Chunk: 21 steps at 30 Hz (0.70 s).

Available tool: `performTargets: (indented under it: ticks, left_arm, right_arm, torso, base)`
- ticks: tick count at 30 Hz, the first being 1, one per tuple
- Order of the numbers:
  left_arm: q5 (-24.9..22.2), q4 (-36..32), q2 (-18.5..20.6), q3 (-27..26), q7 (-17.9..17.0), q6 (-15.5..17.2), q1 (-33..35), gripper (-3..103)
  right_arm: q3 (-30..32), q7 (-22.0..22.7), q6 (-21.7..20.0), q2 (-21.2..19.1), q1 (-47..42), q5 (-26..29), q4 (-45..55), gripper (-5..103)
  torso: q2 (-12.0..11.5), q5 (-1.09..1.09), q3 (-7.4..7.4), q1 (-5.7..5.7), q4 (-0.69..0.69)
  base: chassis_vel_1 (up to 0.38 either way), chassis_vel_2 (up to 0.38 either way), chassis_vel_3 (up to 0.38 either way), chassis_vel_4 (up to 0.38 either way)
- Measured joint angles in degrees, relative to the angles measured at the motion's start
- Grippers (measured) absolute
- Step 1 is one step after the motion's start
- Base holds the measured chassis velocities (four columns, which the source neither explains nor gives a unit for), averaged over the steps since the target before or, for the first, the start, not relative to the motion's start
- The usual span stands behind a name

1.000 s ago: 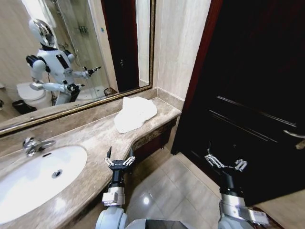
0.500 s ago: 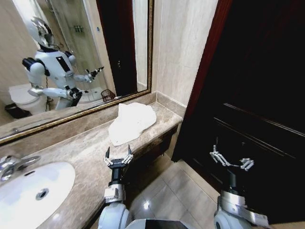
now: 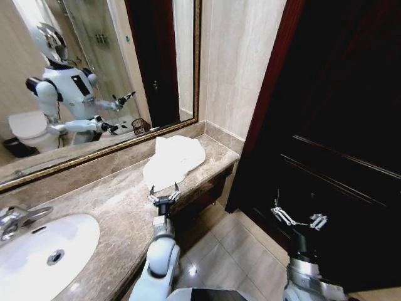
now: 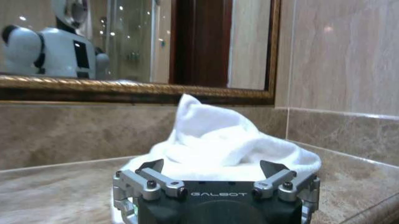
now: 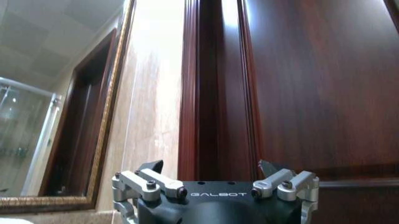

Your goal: Discard the used towel into the hamper.

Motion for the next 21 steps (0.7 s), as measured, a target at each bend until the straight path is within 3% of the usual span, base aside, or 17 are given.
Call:
performTargets:
  ticks: [2,11,16,20,21]
  left_arm:
    - [-0.5,2.0,-0.1,0.0,-0.5,1.5,-2.3,100]
    - [-3.2,5.3,-0.1,0.6,-2.4,5.1,-6.4,99]
    - [-5.0,1.5,0.0,-0.2,-2.2,7.8,-4.5,98]
    - [-8.9,-2.1,4.3,-2.0,-1.7,9.6,-2.8,100]
    - [-11.4,-3.8,8.3,-3.0,-1.7,10.4,-2.3,100]
  right_arm:
    - [0.0,0.0,0.0,0.1,0.0,-0.1,-0.4,100]
    - [0.6,0.2,0.0,0.3,0.0,-0.2,-1.3,100]
    - [0.4,0.2,0.0,0.6,0.2,-0.4,-2.1,100]
    - [0.1,0.5,-0.1,1.1,0.9,-0.3,-3.0,100]
    - [-0.3,0.6,-0.1,1.4,1.4,-0.3,-3.6,100]
  torso:
    - [0.0,-0.16,0.01,0.00,0.01]
    - [0.0,-0.04,0.00,0.00,0.00]
    - [0.0,-0.03,0.00,0.00,0.00]
    - [0.0,-0.02,0.00,-0.01,0.01]
    - [0.0,-0.03,0.00,-0.01,0.01]
  base:
    - [0.000,0.000,0.000,0.000]
    - [0.000,0.000,0.000,0.000]
    - [0.000,0.000,0.000,0.000]
    - [0.000,0.000,0.000,0.000]
    - [0.000,0.000,0.000,0.000]
